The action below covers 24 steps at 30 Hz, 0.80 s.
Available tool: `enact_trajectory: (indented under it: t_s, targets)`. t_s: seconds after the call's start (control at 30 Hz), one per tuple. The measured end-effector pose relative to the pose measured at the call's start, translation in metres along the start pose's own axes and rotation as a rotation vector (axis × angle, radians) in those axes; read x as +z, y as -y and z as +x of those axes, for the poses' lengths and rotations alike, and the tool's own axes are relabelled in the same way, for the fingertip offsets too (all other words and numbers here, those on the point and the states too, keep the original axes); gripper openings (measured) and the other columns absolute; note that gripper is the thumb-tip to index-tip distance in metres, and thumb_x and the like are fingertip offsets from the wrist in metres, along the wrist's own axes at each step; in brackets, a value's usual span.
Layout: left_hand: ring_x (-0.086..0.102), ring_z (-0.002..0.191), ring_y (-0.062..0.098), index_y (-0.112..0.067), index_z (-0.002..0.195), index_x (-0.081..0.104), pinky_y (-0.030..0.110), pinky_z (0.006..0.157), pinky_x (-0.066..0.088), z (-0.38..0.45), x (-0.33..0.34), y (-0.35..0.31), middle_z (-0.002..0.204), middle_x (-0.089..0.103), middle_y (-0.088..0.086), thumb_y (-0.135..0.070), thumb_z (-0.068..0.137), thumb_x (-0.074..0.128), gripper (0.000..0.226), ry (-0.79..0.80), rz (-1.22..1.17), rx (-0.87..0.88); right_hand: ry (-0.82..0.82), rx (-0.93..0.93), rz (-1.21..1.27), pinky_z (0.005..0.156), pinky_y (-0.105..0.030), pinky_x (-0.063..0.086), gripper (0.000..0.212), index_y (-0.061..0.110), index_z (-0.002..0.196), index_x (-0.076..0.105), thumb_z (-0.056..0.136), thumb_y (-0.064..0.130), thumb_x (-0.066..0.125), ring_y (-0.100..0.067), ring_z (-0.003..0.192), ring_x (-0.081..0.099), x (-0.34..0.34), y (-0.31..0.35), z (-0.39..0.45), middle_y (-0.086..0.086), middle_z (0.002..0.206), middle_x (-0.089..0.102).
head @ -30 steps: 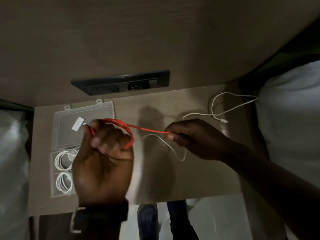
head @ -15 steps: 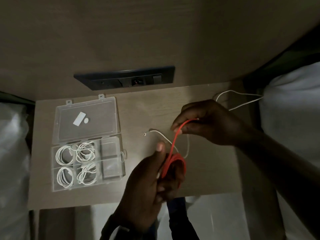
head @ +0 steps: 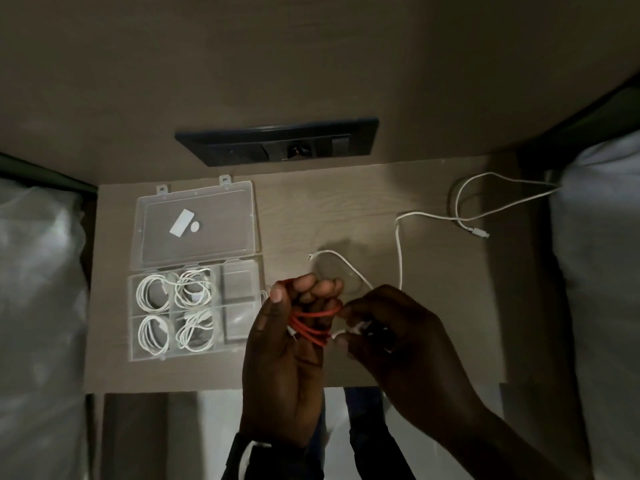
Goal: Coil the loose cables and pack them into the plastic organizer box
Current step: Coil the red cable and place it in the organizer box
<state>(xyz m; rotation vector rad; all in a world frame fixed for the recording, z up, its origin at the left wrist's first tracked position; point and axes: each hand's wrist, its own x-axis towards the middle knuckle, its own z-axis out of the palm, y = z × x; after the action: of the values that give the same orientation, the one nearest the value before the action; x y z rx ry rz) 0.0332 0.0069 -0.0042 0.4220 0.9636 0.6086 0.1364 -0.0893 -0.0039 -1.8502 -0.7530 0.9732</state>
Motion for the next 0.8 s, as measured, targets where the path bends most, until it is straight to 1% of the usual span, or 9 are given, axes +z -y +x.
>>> enact_trajectory:
  t_s: [0.1, 0.2, 0.27, 0.33, 0.43, 0.57, 0.63, 0.7, 0.8]
  targets:
    - [0.069, 0.105, 0.031, -0.007, 0.102, 0.071, 0.033, 0.083, 0.059, -0.003, 0.001, 0.002, 0.106, 0.074, 0.016, -0.027, 0.098, 0.046, 0.032, -0.032, 0.13, 0.031, 0.021, 0.188, 0.407, 0.066, -0.017, 0.055, 0.023, 0.01, 0.096, 0.068, 0.078, -0.005, 0.072, -0.007, 0.076, 0.071, -0.002, 0.006, 0.003, -0.006, 0.084, 0.072]
    - [0.071, 0.105, 0.03, -0.006, 0.09, 0.074, 0.032, 0.082, 0.06, -0.006, 0.003, 0.004, 0.102, 0.076, 0.017, -0.022, 0.093, 0.048, 0.03, -0.057, 0.02, 0.015, -0.002, 0.18, 0.584, 0.058, -0.017, 0.054, 0.021, -0.008, 0.096, 0.06, 0.078, -0.017, 0.065, -0.013, 0.061, 0.066, -0.004, 0.007, 0.005, -0.022, 0.076, 0.066]
    - [0.073, 0.099, 0.029, -0.007, 0.085, 0.075, 0.032, 0.08, 0.061, -0.007, 0.002, 0.005, 0.095, 0.077, 0.015, -0.017, 0.092, 0.05, 0.028, -0.08, 0.011, 0.035, -0.033, 0.133, 0.551, 0.057, -0.017, 0.053, 0.017, -0.006, 0.092, 0.062, 0.078, -0.015, 0.067, -0.014, 0.059, 0.064, -0.003, 0.007, 0.004, -0.021, 0.074, 0.067]
    - [0.075, 0.095, 0.028, -0.009, 0.083, 0.075, 0.031, 0.078, 0.061, -0.007, -0.001, 0.005, 0.093, 0.078, 0.014, -0.013, 0.09, 0.054, 0.023, -0.111, 0.075, 0.064, -0.055, 0.106, 0.469, 0.059, -0.016, 0.053, 0.016, 0.003, 0.087, 0.067, 0.078, -0.01, 0.07, -0.009, 0.061, 0.065, 0.001, 0.005, 0.0, -0.01, 0.073, 0.07]
    - [0.075, 0.09, 0.026, -0.011, 0.083, 0.076, 0.03, 0.076, 0.059, -0.008, -0.006, 0.011, 0.09, 0.078, 0.013, -0.009, 0.087, 0.06, 0.016, -0.158, 0.312, 0.147, -0.1, 0.088, 0.387, 0.065, -0.015, 0.052, 0.018, 0.013, 0.086, 0.071, 0.079, -0.003, 0.074, -0.006, 0.069, 0.069, 0.013, -0.003, -0.005, 0.001, 0.078, 0.074]
    - [0.062, 0.064, -0.002, -0.029, 0.08, 0.076, 0.01, 0.059, 0.047, -0.015, -0.007, 0.019, 0.067, 0.069, -0.014, -0.022, 0.088, 0.061, 0.018, -0.137, 0.699, 0.259, -0.15, 0.018, 0.268, 0.071, -0.028, 0.058, 0.03, 0.027, 0.097, 0.071, 0.083, 0.001, 0.072, -0.012, 0.082, 0.072, 0.031, -0.009, -0.007, 0.006, 0.087, 0.074]
    - [0.065, 0.074, -0.005, -0.032, 0.095, 0.077, 0.008, 0.066, 0.05, -0.017, -0.012, 0.023, 0.079, 0.073, -0.018, -0.018, 0.093, 0.059, 0.023, -0.164, 0.745, 0.229, -0.117, -0.017, 0.132, 0.075, -0.022, 0.057, 0.027, 0.03, 0.101, 0.07, 0.088, 0.007, 0.068, -0.005, 0.087, 0.07, 0.042, -0.01, -0.011, 0.012, 0.092, 0.074]
    - [0.071, 0.09, 0.002, -0.029, 0.105, 0.075, 0.014, 0.073, 0.056, -0.018, -0.018, 0.025, 0.095, 0.077, -0.014, -0.016, 0.097, 0.055, 0.025, -0.217, 0.717, 0.161, -0.067, -0.018, 0.023, 0.078, -0.012, 0.052, 0.024, 0.035, 0.11, 0.065, 0.091, 0.019, 0.062, 0.006, 0.092, 0.066, 0.052, -0.01, -0.017, 0.022, 0.098, 0.071]
    - [0.074, 0.094, 0.019, -0.021, 0.104, 0.074, 0.025, 0.07, 0.059, -0.025, -0.026, 0.022, 0.099, 0.078, 0.002, -0.037, 0.091, 0.055, 0.028, -0.262, 0.494, -0.009, 0.067, -0.034, -0.01, 0.084, -0.012, 0.051, 0.037, 0.042, 0.127, 0.054, 0.09, 0.035, 0.057, 0.009, 0.1, 0.062, 0.06, -0.009, -0.021, 0.026, 0.109, 0.067]
